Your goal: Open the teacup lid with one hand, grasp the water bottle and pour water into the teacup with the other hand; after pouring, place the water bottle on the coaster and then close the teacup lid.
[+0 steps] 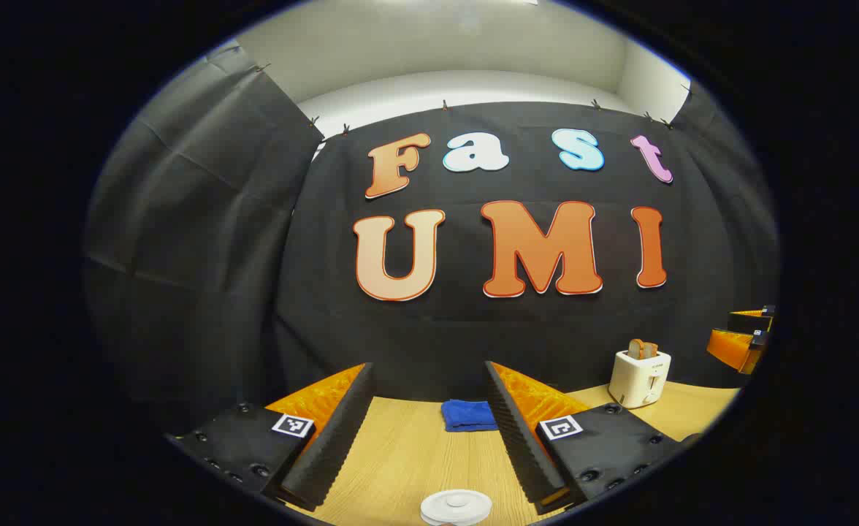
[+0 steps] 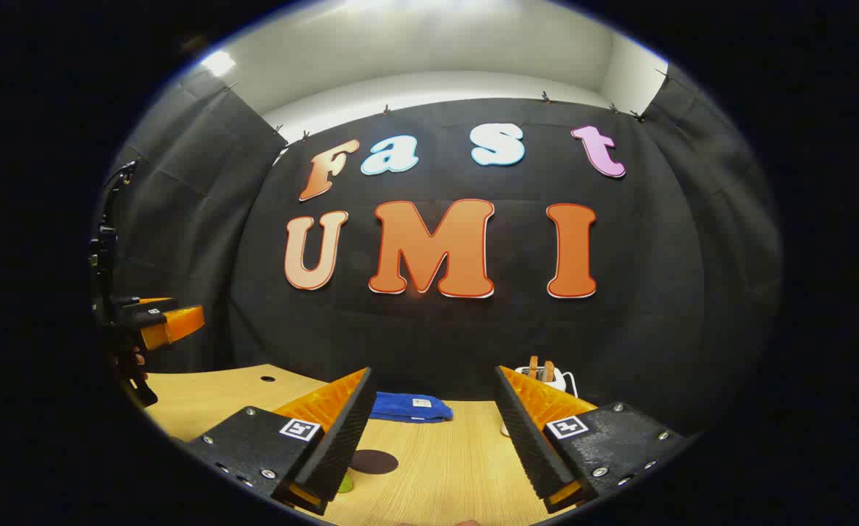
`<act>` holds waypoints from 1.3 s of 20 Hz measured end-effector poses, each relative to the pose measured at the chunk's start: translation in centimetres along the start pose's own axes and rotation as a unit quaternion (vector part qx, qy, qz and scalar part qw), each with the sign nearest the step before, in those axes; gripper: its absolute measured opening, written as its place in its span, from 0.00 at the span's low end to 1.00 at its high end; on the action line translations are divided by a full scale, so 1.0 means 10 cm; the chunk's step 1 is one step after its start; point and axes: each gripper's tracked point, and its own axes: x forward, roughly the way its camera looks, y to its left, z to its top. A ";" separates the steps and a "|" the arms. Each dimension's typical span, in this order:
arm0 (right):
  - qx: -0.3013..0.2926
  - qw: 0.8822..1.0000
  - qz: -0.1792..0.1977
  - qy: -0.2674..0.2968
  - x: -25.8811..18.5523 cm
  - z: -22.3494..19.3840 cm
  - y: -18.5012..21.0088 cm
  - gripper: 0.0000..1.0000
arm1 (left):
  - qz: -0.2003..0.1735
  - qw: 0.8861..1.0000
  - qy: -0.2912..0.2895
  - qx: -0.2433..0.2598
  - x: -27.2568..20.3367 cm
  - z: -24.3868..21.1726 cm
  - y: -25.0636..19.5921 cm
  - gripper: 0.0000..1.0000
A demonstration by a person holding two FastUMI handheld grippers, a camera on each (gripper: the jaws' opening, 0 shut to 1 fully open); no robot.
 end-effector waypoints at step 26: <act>0.000 0.999 0.042 0.033 -0.01 -0.35 0.21 0.97 | -0.039 0.998 0.043 0.025 -0.08 -0.48 -0.18 0.99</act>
